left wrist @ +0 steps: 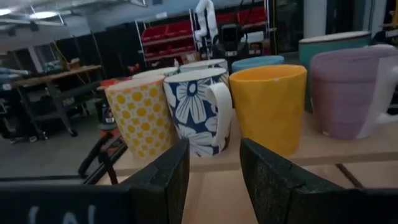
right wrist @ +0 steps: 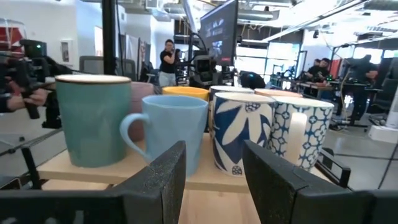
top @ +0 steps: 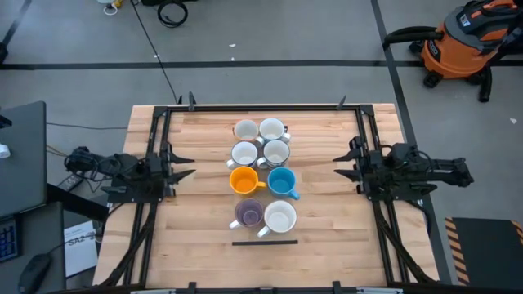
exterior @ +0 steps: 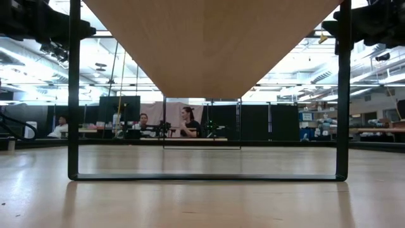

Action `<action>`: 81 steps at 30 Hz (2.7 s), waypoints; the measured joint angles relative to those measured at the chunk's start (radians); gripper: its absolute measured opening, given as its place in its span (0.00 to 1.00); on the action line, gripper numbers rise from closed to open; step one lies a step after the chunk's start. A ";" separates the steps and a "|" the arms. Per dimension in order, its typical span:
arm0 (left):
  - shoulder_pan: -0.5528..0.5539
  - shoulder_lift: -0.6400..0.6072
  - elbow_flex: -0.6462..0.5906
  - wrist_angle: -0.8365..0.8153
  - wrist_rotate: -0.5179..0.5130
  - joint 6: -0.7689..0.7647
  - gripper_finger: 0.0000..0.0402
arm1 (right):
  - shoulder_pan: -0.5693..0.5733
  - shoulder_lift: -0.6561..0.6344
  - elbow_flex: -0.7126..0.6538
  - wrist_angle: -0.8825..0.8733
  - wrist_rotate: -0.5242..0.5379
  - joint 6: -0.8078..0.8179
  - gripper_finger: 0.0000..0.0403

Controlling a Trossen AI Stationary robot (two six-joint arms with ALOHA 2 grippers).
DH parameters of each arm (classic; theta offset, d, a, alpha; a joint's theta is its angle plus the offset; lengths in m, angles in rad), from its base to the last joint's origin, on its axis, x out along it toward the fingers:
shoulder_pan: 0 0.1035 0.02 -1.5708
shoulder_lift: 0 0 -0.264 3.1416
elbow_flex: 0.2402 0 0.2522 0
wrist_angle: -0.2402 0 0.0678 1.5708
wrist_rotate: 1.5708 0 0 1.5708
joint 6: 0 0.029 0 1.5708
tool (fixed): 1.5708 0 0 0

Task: Place coffee mugs
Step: Return to Home Position

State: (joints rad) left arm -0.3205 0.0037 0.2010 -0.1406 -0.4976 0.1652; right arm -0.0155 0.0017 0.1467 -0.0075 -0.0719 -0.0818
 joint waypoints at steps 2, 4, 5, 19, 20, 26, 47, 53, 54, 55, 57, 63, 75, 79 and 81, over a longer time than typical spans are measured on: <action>0.012 0.000 -0.044 0.066 0.000 0.008 0.37 | -0.008 0.000 -0.006 0.004 0.000 0.000 0.41; 0.031 0.001 -0.089 0.142 0.000 0.030 0.37 | -0.016 0.000 -0.006 0.010 0.000 0.000 0.41; 0.043 0.000 -0.111 0.180 0.001 0.036 0.37 | -0.021 0.000 -0.006 0.013 0.000 0.000 0.41; 0.238 0.002 -0.193 0.248 0.133 -0.003 0.37 | -0.053 0.000 -0.006 -0.003 -0.008 0.000 0.41; 0.245 0.002 -0.193 0.231 0.140 -0.017 0.37 | -0.053 0.000 -0.005 -0.010 -0.008 0.001 0.41; 0.268 0.007 -0.192 0.211 0.197 -0.054 0.37 | -0.053 0.000 -0.005 -0.063 -0.008 0.029 0.41; 0.268 0.009 -0.193 0.198 0.207 -0.075 0.37 | -0.053 0.002 -0.140 0.072 -0.005 -0.003 0.41; 0.268 0.009 -0.193 0.198 0.207 -0.074 0.37 | -0.053 0.006 -0.140 0.046 0.007 -0.004 0.41; 0.268 0.009 -0.193 0.198 0.207 -0.074 0.37 | -0.053 0.006 -0.140 0.038 0.017 0.002 0.41; 0.268 0.009 -0.193 0.198 0.207 -0.072 0.37 | -0.053 0.006 -0.140 0.031 0.028 0.009 0.41; 0.268 0.009 -0.193 0.197 0.207 -0.068 0.37 | -0.053 0.007 -0.140 0.028 0.049 0.017 0.41; 0.268 0.009 -0.194 0.215 0.206 -0.068 0.37 | -0.053 0.006 -0.140 0.032 0.053 0.018 0.41; 0.268 0.009 -0.195 0.254 0.207 -0.069 0.37 | -0.053 0.006 -0.140 0.032 0.053 0.019 0.41; 0.268 0.009 -0.195 0.260 0.207 -0.069 0.37 | -0.053 0.006 -0.140 0.032 0.053 0.019 0.41; 0.268 0.009 -0.195 0.261 0.207 -0.069 0.37 | -0.053 0.006 -0.140 0.033 0.053 0.019 0.41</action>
State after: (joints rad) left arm -0.0528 0.0128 0.0059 0.1200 -0.2909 0.0963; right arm -0.0689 0.0082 0.0067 0.0250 -0.0193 -0.0628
